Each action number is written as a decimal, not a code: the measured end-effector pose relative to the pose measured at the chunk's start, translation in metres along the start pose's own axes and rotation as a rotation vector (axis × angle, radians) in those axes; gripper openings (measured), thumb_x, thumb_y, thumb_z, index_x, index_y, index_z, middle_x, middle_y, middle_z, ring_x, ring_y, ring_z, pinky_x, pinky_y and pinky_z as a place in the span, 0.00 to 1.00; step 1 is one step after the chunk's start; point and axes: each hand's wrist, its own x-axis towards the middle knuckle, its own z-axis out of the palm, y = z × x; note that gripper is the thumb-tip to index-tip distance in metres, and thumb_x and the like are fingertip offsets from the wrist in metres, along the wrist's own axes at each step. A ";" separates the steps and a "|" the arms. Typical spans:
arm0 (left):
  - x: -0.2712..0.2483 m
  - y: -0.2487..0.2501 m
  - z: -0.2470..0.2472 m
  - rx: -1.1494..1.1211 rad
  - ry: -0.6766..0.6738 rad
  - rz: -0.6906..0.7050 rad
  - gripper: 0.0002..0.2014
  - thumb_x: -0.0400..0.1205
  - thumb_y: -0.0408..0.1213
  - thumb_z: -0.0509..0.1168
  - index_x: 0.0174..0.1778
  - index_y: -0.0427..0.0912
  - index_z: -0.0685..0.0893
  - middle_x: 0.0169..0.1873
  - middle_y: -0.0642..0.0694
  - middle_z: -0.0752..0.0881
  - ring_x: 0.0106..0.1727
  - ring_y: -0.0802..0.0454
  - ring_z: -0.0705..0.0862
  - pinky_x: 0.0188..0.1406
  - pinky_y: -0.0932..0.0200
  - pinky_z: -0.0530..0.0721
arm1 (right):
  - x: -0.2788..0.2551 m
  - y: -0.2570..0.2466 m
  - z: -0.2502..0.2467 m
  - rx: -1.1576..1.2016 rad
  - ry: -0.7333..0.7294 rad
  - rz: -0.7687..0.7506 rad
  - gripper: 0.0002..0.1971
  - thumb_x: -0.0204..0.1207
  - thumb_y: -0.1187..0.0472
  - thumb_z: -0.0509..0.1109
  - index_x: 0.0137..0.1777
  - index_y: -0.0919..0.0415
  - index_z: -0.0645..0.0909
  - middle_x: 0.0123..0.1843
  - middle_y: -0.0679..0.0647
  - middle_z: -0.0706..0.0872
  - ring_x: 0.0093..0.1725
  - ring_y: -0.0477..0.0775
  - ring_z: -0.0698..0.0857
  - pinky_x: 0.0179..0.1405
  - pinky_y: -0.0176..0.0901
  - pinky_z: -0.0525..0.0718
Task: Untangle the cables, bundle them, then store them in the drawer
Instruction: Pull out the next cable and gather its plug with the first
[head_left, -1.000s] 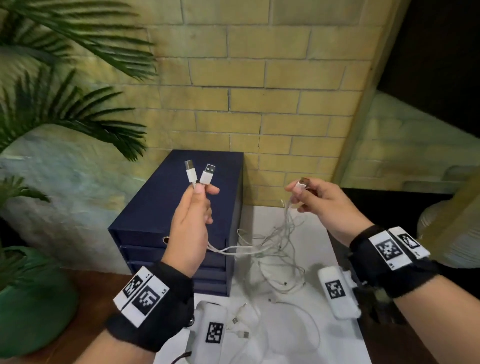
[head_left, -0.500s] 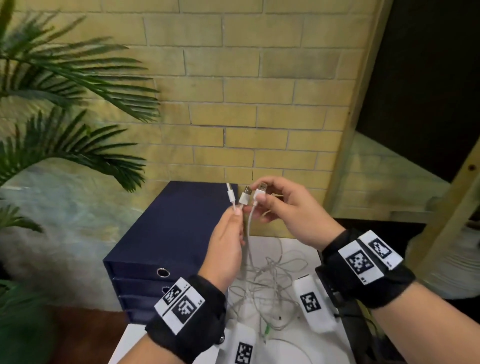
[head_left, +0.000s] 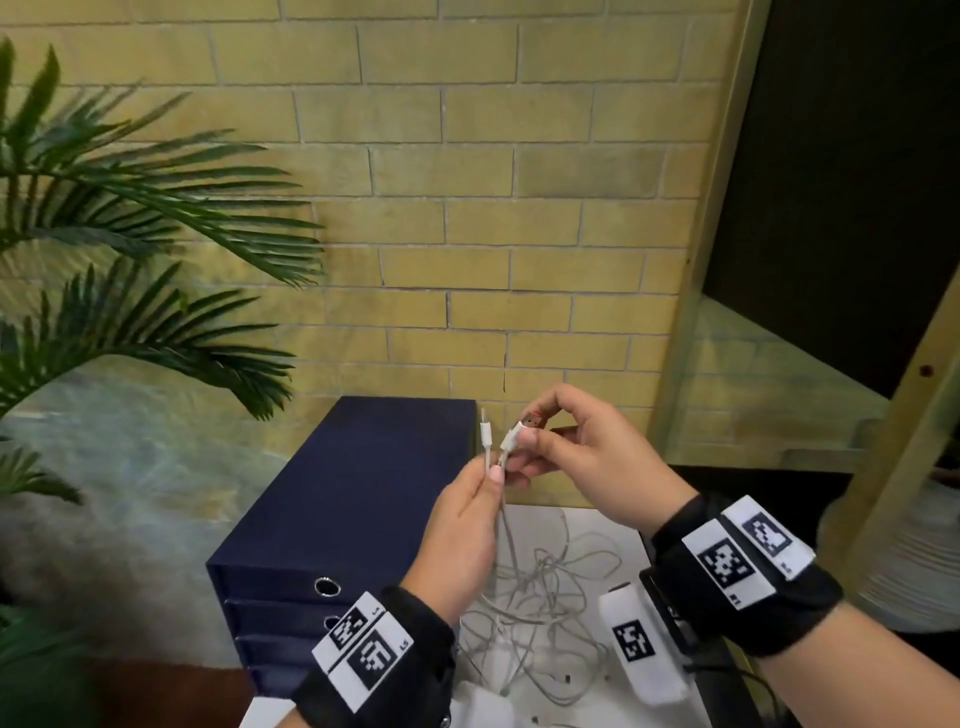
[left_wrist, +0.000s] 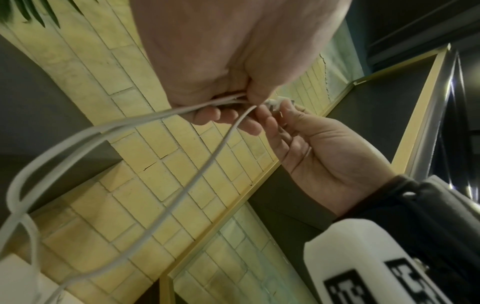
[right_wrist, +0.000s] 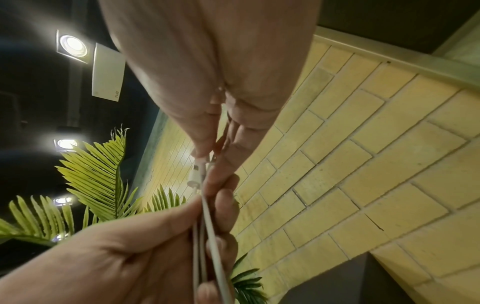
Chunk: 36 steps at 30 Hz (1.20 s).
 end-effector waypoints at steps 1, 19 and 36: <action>0.000 0.001 0.001 -0.001 -0.021 -0.001 0.14 0.89 0.36 0.51 0.52 0.51 0.83 0.37 0.58 0.85 0.35 0.73 0.78 0.37 0.75 0.72 | 0.001 0.001 0.000 -0.028 0.014 -0.010 0.04 0.77 0.69 0.69 0.44 0.61 0.78 0.45 0.58 0.84 0.40 0.55 0.90 0.43 0.46 0.89; 0.016 0.009 -0.004 -0.266 0.139 0.013 0.10 0.90 0.34 0.47 0.47 0.42 0.72 0.25 0.53 0.76 0.30 0.56 0.78 0.44 0.56 0.83 | -0.027 0.062 0.010 -0.382 -0.272 0.194 0.10 0.83 0.57 0.61 0.42 0.60 0.79 0.36 0.57 0.82 0.38 0.52 0.78 0.43 0.47 0.77; 0.001 0.012 -0.033 -0.197 0.150 -0.050 0.15 0.85 0.49 0.54 0.38 0.44 0.63 0.25 0.52 0.60 0.23 0.58 0.58 0.19 0.66 0.59 | 0.019 0.102 -0.023 -0.525 0.213 0.195 0.11 0.81 0.59 0.63 0.37 0.58 0.81 0.34 0.58 0.85 0.34 0.56 0.81 0.39 0.48 0.80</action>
